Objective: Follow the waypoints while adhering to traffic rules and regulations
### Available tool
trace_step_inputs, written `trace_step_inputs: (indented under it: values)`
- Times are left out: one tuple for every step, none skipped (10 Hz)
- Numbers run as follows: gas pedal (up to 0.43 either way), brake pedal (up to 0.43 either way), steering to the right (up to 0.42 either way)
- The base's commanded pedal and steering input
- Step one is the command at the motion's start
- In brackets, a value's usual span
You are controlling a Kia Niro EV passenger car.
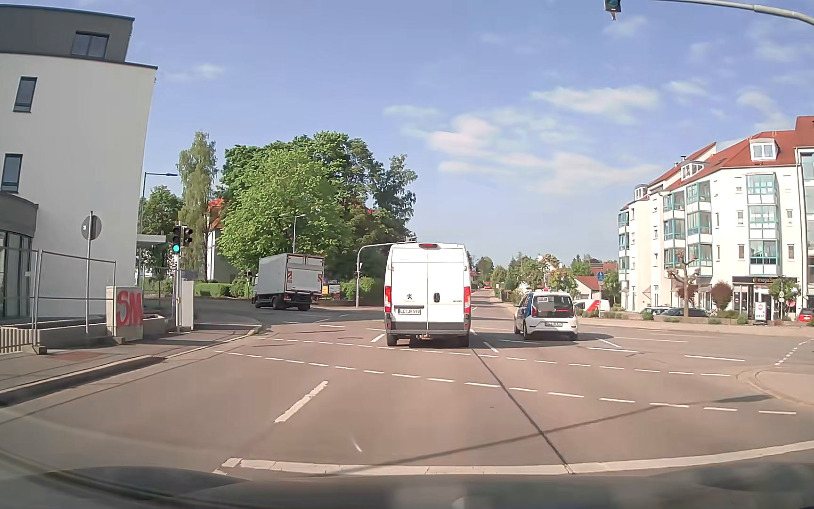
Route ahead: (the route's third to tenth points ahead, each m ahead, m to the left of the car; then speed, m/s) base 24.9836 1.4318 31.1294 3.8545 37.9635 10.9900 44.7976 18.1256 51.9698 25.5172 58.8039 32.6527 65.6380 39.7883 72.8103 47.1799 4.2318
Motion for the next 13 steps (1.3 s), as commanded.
trace_step_inputs:
  values:
    - [0.067, 0.0, 0.001]
    - [0.0, 0.0, 0.003]
    - [0.0, 0.0, 0.004]
    - [0.0, 0.0, 0.003]
    - [0.0, 0.018, 0.004]
    - [0.0, 0.079, 0.004]
    - [0.0, 0.116, 0.003]
    - [0.0, 0.14, 0.004]
    - [0.0, 0.14, 0.004]
    - [0.0, 0.14, 0.004]
    - [0.0, 0.14, 0.004]
    - [0.0, 0.14, 0.005]
    - [0.0, 0.14, 0.005]
